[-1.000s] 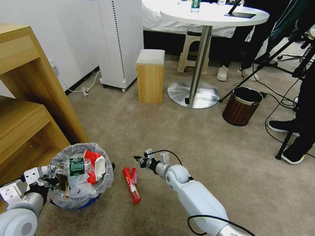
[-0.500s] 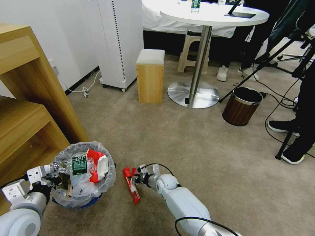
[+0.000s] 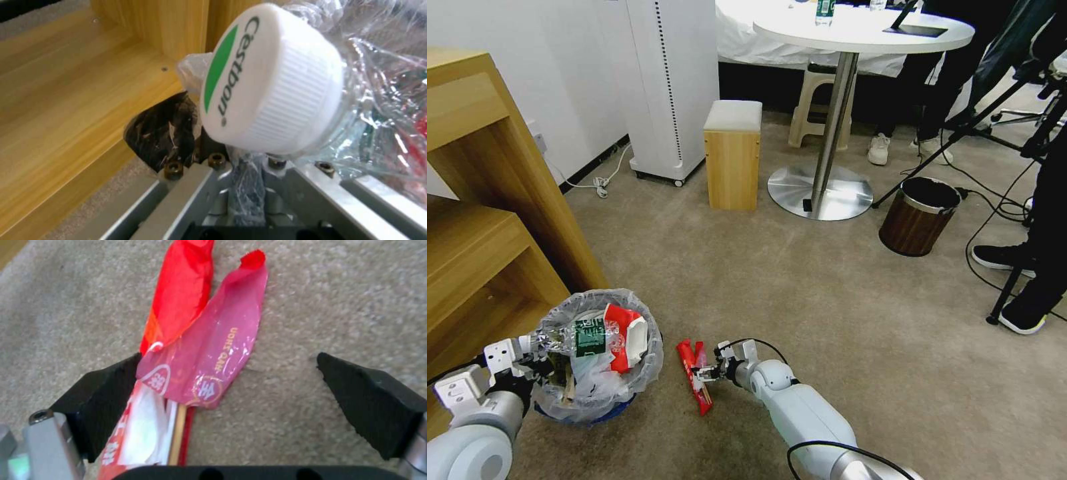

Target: Pick up the trash bin and place the garbage on the floor into it.

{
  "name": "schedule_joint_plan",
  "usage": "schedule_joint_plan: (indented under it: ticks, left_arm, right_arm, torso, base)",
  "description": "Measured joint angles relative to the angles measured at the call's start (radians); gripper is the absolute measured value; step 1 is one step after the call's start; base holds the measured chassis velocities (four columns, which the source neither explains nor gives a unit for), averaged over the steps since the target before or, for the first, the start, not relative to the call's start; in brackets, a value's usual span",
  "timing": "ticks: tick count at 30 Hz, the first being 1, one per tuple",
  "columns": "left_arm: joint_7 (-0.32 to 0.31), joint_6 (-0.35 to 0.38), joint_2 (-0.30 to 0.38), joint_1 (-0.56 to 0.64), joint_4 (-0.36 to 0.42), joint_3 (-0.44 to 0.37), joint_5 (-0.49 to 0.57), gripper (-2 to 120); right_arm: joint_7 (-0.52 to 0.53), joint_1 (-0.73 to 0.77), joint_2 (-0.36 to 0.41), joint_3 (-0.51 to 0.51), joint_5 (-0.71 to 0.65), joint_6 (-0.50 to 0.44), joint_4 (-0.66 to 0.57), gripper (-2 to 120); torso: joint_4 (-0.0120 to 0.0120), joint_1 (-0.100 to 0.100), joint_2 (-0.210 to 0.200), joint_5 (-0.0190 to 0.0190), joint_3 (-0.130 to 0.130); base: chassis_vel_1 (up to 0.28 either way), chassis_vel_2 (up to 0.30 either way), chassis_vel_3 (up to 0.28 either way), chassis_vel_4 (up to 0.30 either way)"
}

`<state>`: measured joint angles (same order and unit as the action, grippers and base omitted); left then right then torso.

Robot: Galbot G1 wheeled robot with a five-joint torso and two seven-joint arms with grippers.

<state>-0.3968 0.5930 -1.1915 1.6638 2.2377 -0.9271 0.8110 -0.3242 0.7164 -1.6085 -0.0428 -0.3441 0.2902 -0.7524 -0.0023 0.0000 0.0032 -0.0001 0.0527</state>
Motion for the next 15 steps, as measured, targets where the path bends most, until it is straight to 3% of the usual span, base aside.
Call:
schedule_joint_plan:
  ticks: [15]
  left_arm:
    - [0.002, -0.003, -0.005, 0.002, 0.001, 0.002, -0.010, 1]
  right_arm:
    - [-0.109, -0.003, 0.000, -0.013, 0.016, -0.092, -0.014, 100]
  torso:
    - [0.0000, 0.000, 0.000, 0.0000, 0.000]
  base:
    - [0.000, 0.000, 0.000, 0.000]
